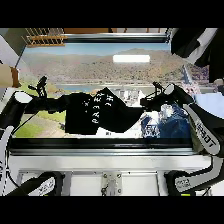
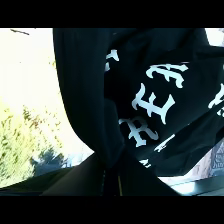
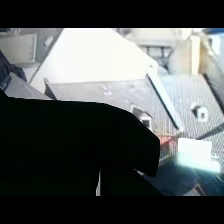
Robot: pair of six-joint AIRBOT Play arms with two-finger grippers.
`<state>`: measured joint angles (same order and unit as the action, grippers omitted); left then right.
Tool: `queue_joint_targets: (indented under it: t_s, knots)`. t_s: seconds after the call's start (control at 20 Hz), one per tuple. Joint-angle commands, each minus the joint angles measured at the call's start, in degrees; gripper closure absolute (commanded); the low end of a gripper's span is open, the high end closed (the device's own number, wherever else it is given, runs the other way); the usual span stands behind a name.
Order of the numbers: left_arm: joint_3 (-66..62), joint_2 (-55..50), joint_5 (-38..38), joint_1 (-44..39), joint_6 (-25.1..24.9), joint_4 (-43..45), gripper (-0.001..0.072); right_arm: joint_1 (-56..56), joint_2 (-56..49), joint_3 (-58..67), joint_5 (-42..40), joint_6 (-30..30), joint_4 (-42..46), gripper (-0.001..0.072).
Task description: Fold the clothes and pants, and hang the long-sleeved shirts on hangers.
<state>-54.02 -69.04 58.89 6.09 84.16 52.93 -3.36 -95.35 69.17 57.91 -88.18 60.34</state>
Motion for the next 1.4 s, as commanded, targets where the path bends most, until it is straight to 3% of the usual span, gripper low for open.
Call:
queue_joint_targets:
  t_s: [0.0,0.25,0.45,0.7,1.05,1.35]
  knots:
    - [-3.32,0.07,2.69,1.16,0.09,1.07,0.0701,0.2,3.39,1.95,-1.03,2.64,1.7,0.0699]
    - [-24.39,8.7,9.94,7.13,0.33,1.25,0.0701,7.1,20.44,18.29,1.84,2.97,13.33,0.07]
    - [-36.89,19.82,7.5,7.56,0.98,1.05,0.0701,11.15,34.16,27.8,0.09,2.95,13.2,0.0699]
    - [-43.6,31.34,3.74,7.58,2.89,1.05,0.0701,11.17,47.69,28.24,-3.02,2.95,13.7,0.07]
    - [-43.87,38.88,-0.44,7.58,5.9,1.14,0.07,11.15,53.42,28.24,-3.63,2.93,13.66,0.0699]
    - [-35.6,31.63,4.07,7.58,7.17,1.07,0.0701,11.06,48.02,28.22,0.22,2.03,10.67,0.07]
